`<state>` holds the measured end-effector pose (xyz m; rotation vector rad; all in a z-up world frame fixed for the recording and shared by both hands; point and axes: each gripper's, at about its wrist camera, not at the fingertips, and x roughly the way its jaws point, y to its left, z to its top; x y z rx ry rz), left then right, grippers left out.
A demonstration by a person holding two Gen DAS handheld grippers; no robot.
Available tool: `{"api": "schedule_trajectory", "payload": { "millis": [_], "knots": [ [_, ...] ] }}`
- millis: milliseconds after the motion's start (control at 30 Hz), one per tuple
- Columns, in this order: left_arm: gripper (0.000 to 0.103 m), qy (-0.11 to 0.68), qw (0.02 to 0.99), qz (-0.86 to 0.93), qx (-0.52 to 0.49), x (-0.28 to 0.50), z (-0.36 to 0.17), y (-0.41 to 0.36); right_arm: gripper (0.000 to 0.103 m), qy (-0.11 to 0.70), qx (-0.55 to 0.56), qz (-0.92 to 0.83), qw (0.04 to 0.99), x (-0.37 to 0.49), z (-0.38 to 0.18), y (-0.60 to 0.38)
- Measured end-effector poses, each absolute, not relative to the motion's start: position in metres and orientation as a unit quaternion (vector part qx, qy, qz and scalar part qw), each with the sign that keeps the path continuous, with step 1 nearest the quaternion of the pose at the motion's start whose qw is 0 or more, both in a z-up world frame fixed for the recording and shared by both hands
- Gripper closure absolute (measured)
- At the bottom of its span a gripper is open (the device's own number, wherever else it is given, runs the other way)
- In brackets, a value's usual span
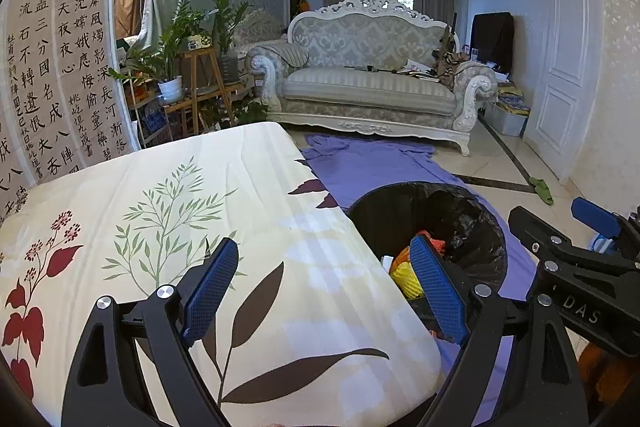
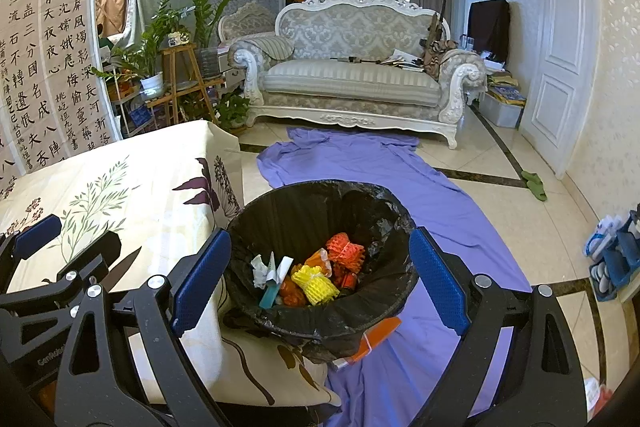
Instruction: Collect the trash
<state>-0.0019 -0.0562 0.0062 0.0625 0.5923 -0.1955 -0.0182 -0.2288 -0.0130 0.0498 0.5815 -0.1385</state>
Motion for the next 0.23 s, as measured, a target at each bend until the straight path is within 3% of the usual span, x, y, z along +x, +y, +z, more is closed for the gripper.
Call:
{"api": "schedule_trajectory", "payload": {
  "millis": [233],
  "knots": [
    [0.018, 0.312, 0.946, -0.082, 0.022, 0.007, 0.0, -0.045, 0.015, 0.292, 0.021, -0.061, 0.954, -0.013, -0.012, -0.222]
  ]
}}
